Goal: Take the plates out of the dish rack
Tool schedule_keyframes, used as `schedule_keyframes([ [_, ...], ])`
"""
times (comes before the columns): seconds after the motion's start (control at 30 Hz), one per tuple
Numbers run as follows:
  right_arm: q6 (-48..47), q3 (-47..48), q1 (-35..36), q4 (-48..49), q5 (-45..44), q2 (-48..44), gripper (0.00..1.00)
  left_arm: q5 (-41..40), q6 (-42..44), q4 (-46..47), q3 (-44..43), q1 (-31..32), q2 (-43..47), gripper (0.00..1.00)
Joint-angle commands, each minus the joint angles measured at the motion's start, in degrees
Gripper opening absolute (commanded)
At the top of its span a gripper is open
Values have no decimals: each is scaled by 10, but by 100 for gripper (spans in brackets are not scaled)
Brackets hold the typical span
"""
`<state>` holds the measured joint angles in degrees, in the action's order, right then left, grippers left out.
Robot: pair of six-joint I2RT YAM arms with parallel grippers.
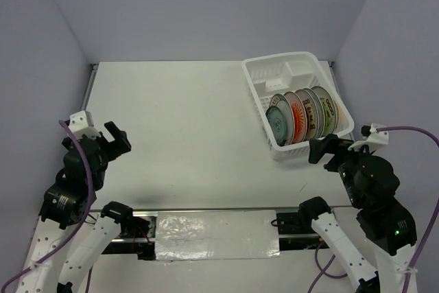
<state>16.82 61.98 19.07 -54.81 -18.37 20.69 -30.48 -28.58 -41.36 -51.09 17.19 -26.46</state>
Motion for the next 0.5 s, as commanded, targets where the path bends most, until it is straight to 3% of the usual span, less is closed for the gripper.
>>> schedule_keyframes([
  [0.0, -3, 24, -3, 0, -21, 2, 100, 11, 9, 32, 2, 2, -4, 100],
  [0.33, -25, -8, -3, 86, 52, -14, 100, 37, 19, 43, 6, 2, -21, 99],
  [0.43, -29, -17, -3, 117, 47, 42, 100, 46, 22, 45, 6, 2, -34, 99],
  [0.47, -29, -11, -3, 116, 6, 71, 100, 50, 23, 45, 6, 3, -37, 100],
])
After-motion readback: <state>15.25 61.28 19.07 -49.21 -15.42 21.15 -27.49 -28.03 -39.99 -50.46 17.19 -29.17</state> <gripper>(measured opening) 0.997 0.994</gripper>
